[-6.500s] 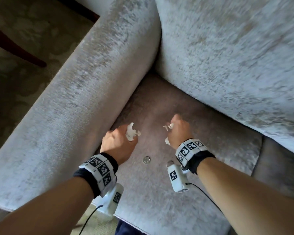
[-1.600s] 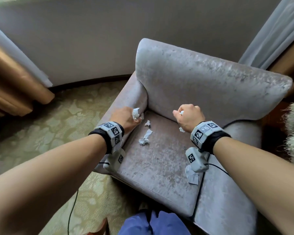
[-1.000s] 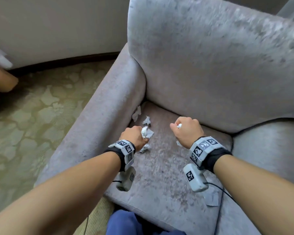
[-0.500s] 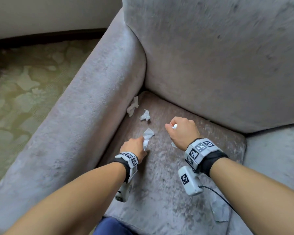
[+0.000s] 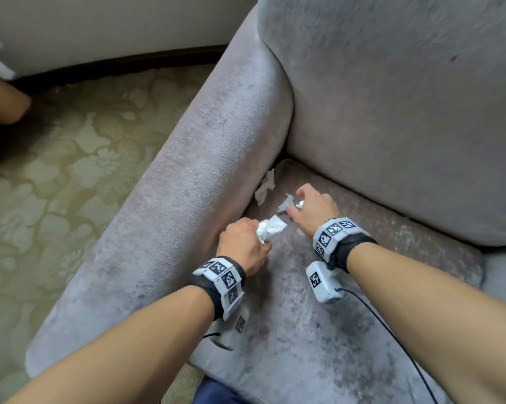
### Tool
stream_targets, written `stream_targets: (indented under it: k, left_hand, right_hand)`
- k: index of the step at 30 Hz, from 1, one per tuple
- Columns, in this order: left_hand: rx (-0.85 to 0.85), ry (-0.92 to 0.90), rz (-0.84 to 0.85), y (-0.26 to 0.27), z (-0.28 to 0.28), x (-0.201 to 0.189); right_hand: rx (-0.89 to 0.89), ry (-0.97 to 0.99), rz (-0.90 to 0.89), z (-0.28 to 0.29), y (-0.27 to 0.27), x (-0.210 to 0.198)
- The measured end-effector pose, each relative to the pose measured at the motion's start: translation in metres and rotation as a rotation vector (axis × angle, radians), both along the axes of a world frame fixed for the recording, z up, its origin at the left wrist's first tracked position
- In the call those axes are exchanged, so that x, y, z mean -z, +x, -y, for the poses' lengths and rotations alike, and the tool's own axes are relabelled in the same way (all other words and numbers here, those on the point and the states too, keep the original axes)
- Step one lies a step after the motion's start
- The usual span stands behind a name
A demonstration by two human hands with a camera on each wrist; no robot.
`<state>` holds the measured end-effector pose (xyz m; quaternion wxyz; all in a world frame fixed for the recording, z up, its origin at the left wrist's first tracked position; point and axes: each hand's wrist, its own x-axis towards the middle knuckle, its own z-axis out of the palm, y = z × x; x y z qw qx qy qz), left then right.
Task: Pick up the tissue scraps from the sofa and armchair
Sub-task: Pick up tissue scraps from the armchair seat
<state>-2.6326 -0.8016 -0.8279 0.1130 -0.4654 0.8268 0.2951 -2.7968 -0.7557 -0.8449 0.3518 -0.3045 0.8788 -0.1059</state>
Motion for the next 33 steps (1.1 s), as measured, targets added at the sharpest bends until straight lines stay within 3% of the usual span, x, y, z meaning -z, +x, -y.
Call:
stream_targets:
  k: [10,15,23,33]
  left_hand:
    - [-0.103,-0.007,-0.227,0.017,0.002,0.006]
    - [-0.039,-0.041,-0.153,0.014,0.008,0.008]
    - [-0.035,-0.016,-0.132,0.000,0.022,-0.022]
    - [0.030,0.002,-0.209,0.003,0.033,-0.014]
  right_hand:
    - [-0.122,0.113,-0.030,0.015,0.013,0.054]
    - [-0.060,0.086,-0.056,0.007,0.003,0.040]
    - [0.068,-0.009,-0.027,0.017,-0.014,-0.005]
    - [0.035,0.007,0.139,0.065,0.013,0.017]
